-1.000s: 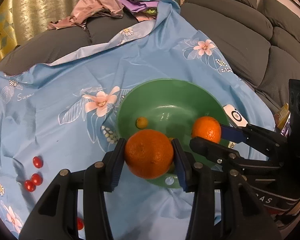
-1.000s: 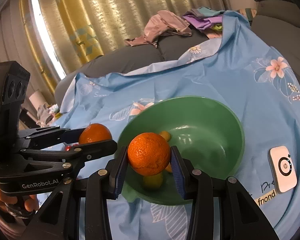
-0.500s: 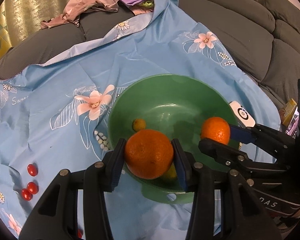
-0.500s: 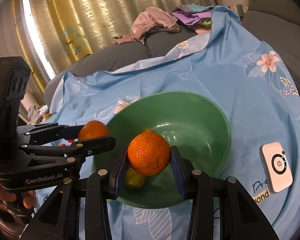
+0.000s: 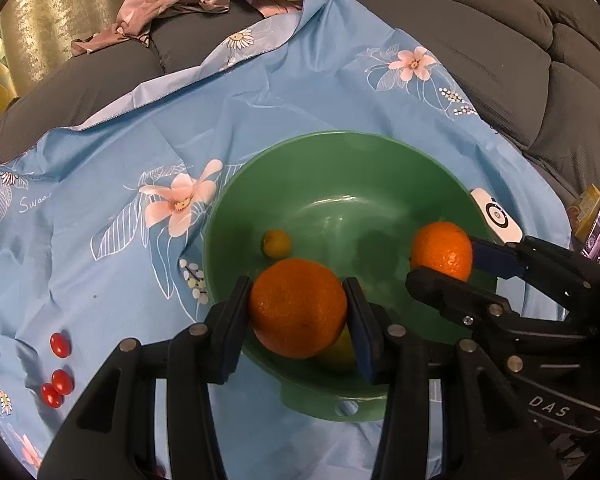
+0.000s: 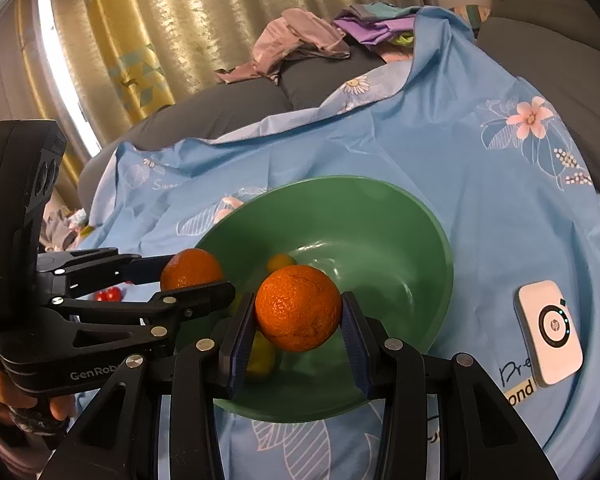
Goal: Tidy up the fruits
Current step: 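Lower into the bowl and open left gripper while right gripper opens too, then move both tools from the bowl toward the red cherry tomatoes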
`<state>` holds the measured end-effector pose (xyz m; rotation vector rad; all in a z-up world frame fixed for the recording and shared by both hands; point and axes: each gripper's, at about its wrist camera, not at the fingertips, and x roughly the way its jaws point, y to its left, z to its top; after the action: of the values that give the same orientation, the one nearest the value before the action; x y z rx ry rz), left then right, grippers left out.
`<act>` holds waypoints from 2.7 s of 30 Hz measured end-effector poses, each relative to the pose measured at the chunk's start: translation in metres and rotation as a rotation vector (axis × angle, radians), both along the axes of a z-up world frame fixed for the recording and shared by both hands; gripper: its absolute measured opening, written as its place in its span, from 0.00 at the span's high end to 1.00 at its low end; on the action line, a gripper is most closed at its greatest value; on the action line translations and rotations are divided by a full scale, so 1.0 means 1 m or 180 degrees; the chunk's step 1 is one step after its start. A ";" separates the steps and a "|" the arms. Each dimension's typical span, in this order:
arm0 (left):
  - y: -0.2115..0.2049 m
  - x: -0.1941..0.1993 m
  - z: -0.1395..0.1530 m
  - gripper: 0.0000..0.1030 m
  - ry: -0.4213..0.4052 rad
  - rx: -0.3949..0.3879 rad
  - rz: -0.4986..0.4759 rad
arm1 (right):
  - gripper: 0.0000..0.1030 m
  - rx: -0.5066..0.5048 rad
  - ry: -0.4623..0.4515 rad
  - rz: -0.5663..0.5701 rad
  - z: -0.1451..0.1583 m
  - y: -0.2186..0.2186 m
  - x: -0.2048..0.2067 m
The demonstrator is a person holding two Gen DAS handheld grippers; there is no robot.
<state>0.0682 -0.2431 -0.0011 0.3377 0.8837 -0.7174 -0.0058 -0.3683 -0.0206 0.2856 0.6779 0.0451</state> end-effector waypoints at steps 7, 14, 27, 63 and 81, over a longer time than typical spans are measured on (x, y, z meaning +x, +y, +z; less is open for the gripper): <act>-0.001 0.002 -0.001 0.56 0.0009 0.0013 0.0001 | 0.58 -0.0004 0.0023 -0.0006 -0.001 -0.001 0.002; -0.002 0.001 0.003 0.57 -0.0067 0.0007 -0.0003 | 0.58 -0.0010 0.0038 -0.0013 -0.002 0.000 0.002; 0.027 0.000 0.015 0.18 -0.0118 -0.0044 0.0242 | 0.58 -0.0047 0.0084 -0.0111 0.003 0.001 -0.003; 0.224 -0.078 -0.021 0.11 0.0222 -0.0218 0.1435 | 0.58 -0.0393 0.0066 0.0901 0.022 0.128 -0.029; 0.188 -0.030 -0.064 0.38 0.0391 -0.0074 0.1191 | 0.58 -0.0475 0.0332 0.1056 -0.003 0.148 -0.007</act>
<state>0.0378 -0.0552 -0.0656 0.1021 1.0197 -0.4037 -0.0132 -0.2204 -0.0232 0.0298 0.8227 0.2967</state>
